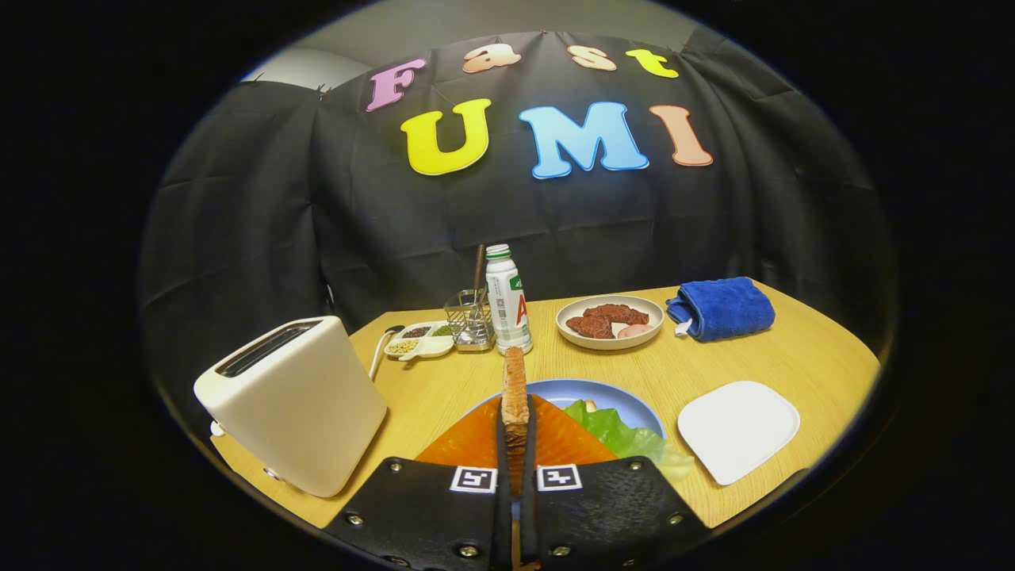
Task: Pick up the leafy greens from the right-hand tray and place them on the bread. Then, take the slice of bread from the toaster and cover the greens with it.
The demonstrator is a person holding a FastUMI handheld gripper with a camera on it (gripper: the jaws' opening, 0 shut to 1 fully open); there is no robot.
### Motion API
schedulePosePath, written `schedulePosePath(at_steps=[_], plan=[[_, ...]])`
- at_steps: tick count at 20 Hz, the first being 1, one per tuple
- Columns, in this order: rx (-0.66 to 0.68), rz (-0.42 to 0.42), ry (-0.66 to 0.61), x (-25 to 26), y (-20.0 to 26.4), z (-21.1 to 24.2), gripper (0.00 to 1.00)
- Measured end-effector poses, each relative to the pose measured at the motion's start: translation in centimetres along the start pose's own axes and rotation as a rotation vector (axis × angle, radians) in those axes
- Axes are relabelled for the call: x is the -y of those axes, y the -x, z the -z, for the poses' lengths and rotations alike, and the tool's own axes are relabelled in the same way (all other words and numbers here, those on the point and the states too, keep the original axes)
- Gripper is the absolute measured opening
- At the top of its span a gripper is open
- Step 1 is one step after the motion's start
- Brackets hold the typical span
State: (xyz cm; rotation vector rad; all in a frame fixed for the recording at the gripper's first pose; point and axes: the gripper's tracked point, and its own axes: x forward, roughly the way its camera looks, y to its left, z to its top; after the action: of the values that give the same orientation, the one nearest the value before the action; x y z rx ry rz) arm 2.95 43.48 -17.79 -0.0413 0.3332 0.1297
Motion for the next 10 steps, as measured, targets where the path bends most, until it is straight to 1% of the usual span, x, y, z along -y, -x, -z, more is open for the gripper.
schedulePosePath(at_steps=[1,3,4,5,8,10], plan=[[-0.003,0.002,0.011,0.1,0.1,0.1,0.05],[-0.013,0.01,0.042,0.6,0.1,0.3,0.1],[-0.022,0.02,0.055,1.0,0.1,0.5,0.16],[-0.03,0.02,0.063,1.1,0.0,0.9,0.18],[-0.071,0.015,0.077,1.7,-0.4,2.1,0.31],[-0.073,0.016,0.084,2.2,-0.4,2.2,0.33]])
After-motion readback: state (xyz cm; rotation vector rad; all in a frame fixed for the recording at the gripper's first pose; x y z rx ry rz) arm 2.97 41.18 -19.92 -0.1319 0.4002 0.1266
